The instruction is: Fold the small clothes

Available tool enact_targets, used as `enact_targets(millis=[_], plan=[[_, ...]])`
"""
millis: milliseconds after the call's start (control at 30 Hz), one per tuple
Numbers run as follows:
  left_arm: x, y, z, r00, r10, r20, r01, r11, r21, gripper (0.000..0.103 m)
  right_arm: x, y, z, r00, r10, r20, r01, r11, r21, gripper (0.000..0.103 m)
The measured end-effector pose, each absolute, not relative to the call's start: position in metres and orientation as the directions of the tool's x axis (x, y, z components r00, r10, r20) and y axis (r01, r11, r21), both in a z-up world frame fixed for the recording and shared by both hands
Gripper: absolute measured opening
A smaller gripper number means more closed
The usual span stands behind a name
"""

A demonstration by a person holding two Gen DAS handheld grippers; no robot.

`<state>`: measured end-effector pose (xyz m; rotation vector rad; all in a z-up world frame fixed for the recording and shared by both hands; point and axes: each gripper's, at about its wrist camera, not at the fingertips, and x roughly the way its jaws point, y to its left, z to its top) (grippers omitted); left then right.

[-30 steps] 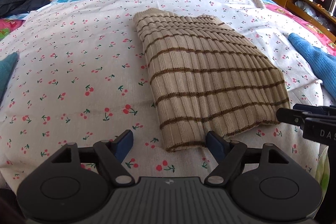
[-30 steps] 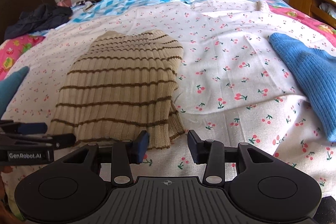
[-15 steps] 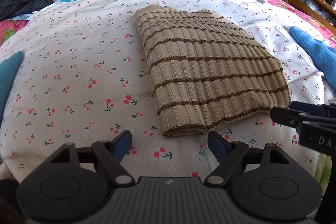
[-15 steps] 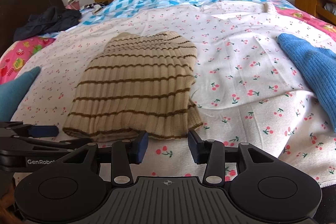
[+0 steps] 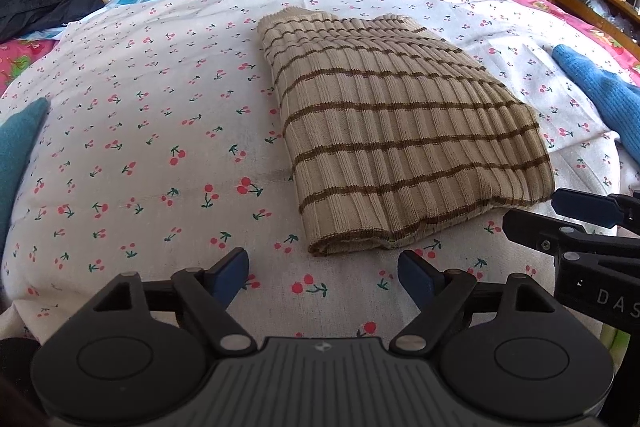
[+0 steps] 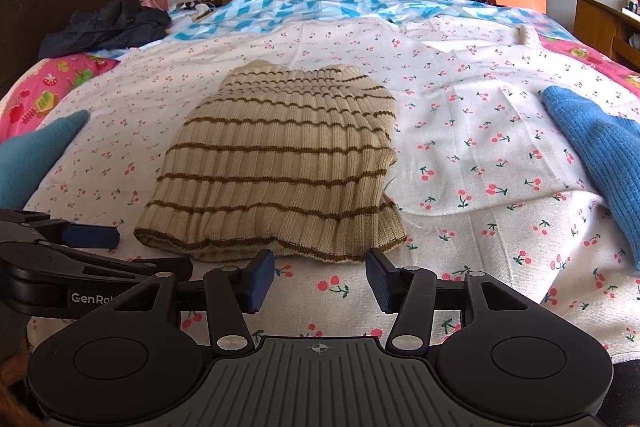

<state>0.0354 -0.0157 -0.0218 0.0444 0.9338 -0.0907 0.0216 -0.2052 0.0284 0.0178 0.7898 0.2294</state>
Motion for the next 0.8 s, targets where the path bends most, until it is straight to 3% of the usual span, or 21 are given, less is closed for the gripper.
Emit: enact_targets(millis=[800], plan=[[0.0367, -0.0165, -0.0253, 0.562, -0.034, -0.827, 0.088, 0.996, 0.019, 0.093, 0.0226, -0.1985, 0.0208, 0.631, 0.159, -0.760, -0.164, 0.984, 0.069, 0.062]])
